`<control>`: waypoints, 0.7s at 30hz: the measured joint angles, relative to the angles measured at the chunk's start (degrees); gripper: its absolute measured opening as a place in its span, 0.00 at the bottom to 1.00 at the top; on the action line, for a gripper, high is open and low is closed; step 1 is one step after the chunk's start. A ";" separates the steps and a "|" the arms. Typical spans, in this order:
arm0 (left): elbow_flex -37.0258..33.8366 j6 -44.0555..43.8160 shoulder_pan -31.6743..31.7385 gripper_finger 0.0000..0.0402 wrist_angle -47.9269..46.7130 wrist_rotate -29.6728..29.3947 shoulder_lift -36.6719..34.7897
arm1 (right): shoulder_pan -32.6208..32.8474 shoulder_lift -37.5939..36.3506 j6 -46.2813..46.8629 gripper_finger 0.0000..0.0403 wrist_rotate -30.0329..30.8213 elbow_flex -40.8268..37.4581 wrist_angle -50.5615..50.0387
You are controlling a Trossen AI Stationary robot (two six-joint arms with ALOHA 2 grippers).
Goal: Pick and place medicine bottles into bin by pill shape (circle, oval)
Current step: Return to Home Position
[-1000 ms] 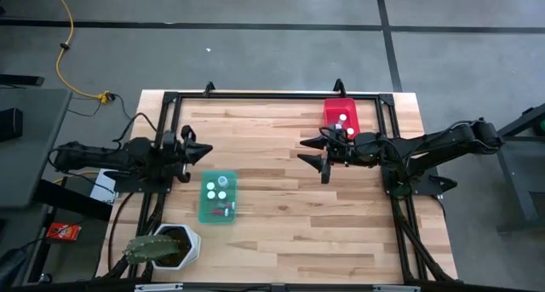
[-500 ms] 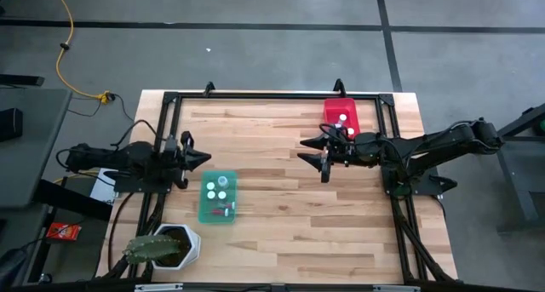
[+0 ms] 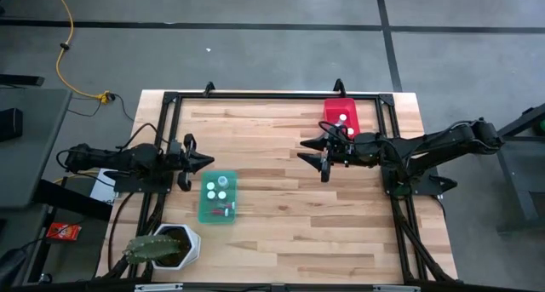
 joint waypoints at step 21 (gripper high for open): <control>-0.02 -1.50 -0.02 0.00 -0.06 0.03 0.21 | -0.44 -27.67 1.28 0.02 -10.86 -24.79 -3.30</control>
